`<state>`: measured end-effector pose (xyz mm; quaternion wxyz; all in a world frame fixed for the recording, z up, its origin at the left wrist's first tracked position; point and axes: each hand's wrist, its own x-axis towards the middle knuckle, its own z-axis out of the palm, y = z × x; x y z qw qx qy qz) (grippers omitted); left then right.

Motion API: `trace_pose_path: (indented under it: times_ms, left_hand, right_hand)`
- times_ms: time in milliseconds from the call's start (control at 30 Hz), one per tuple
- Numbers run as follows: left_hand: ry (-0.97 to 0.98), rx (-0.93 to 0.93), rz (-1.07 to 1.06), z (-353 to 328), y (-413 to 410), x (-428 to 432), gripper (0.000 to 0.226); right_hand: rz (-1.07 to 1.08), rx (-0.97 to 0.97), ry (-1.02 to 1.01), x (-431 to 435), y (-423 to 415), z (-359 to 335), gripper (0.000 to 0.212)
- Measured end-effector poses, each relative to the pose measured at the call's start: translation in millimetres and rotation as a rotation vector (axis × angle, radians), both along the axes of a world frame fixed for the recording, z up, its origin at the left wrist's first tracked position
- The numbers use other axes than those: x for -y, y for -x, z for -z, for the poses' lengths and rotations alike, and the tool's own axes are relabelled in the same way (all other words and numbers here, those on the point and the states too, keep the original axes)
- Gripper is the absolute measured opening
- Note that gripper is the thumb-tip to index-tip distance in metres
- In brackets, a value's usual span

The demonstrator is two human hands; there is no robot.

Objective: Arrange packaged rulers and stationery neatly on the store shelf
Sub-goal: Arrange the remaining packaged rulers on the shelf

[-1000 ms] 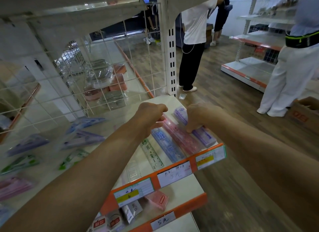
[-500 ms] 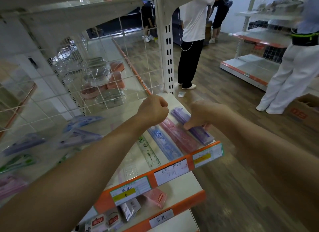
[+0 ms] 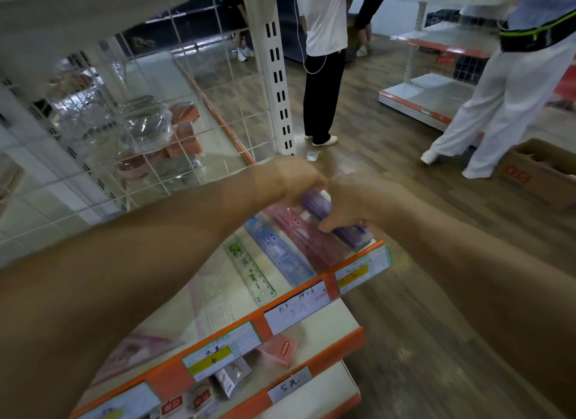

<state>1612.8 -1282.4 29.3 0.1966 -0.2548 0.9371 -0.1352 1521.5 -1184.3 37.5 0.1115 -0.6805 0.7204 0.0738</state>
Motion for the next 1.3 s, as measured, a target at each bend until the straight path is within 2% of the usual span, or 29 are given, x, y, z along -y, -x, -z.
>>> trace_pose_path:
  times_ms: [167,433,633,733,833,1033,1200,1300]
  left_hand:
    - [-0.018,0.024,0.045,4,2,4,0.058]
    - [0.051,0.038,0.159,13,4,14,0.037]
    - [0.068,0.045,0.192,18,4,19,0.033]
    - [0.059,0.029,0.174,19,3,19,0.026]
    - [0.053,0.025,0.179,19,2,18,0.023]
    - [0.060,0.035,0.234,16,2,13,0.028]
    - [0.108,0.039,0.234,14,2,6,0.021]
    - [0.117,0.048,0.234,12,1,2,0.023]
  right_hand:
    - [0.014,-0.008,0.020,-2,4,5,0.039]
    - [0.013,-0.034,-0.048,-6,5,1,0.040]
    - [-0.004,-0.059,-0.049,-5,3,4,0.030]
    - [0.010,-0.024,-0.061,-4,5,4,0.035]
    - [0.033,0.022,-0.078,-5,6,3,0.029]
    - [0.023,-0.003,-0.084,-10,5,6,0.033]
    - [0.065,0.101,-0.160,-10,9,-1,0.036]
    - [0.045,0.075,-0.142,-13,9,-2,0.034]
